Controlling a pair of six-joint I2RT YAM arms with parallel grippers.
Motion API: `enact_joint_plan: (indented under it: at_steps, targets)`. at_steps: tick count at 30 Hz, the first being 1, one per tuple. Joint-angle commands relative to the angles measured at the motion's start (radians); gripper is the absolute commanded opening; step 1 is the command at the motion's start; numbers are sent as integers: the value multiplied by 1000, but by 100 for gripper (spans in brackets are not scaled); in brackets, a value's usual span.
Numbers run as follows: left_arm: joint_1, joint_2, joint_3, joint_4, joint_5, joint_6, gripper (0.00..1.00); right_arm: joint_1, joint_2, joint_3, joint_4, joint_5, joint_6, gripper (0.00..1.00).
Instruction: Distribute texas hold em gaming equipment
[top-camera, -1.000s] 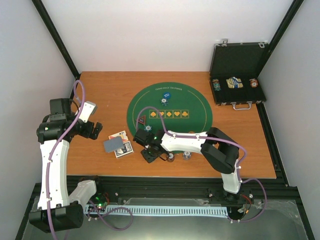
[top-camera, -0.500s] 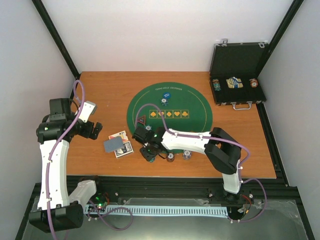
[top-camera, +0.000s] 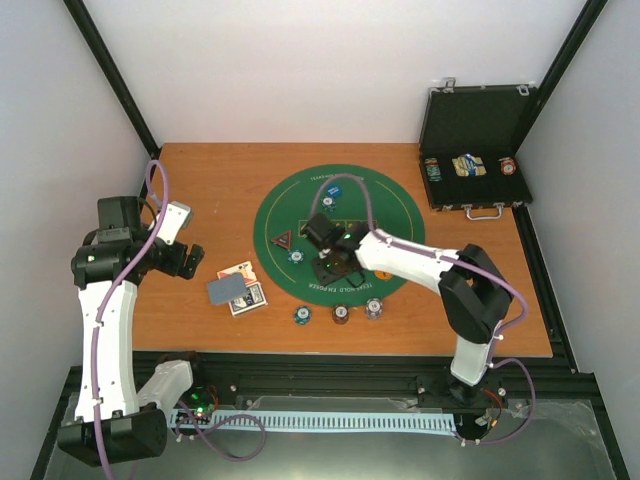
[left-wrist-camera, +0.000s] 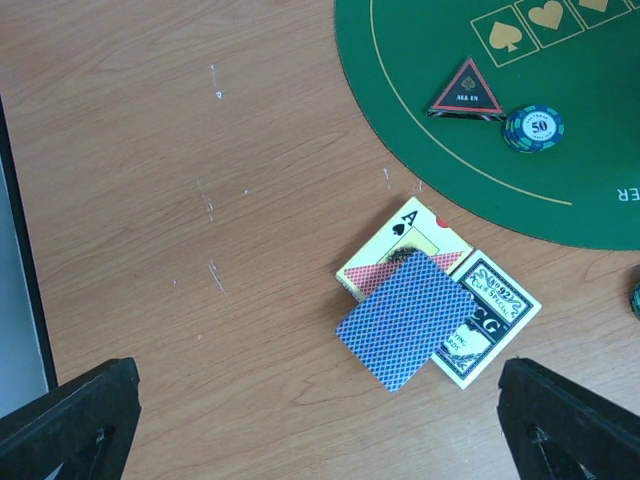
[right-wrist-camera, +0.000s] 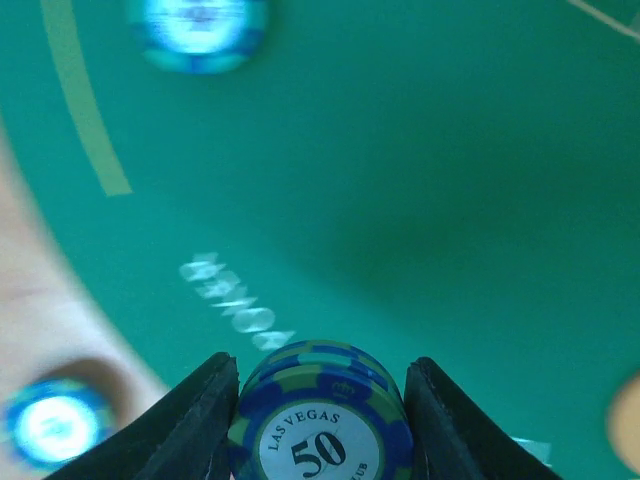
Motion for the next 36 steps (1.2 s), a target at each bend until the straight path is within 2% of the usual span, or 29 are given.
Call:
enact_joint_plan:
  at_steps: [1, 6, 12, 30, 32, 36]
  targets:
    - [7, -20, 40, -19, 2, 14, 100, -128, -34, -79, 34, 24, -39, 27]
    - [8, -17, 48, -23, 5, 15, 100, -254, -7, -106, 83, 15, -58, 27]
    - [8, -11, 61, -29, 8, 13, 100, -344, 64, -76, 108, -12, -65, 26]
    - [8, -15, 61, -35, 5, 22, 100, -372, 119, -83, 145, -16, -72, 26]
    - [8, -17, 62, -37, 5, 23, 100, -375, 124, -83, 143, -21, -71, 32]
    - [8, -17, 67, -42, 2, 27, 100, -375, 101, -77, 129, -14, -67, 58]
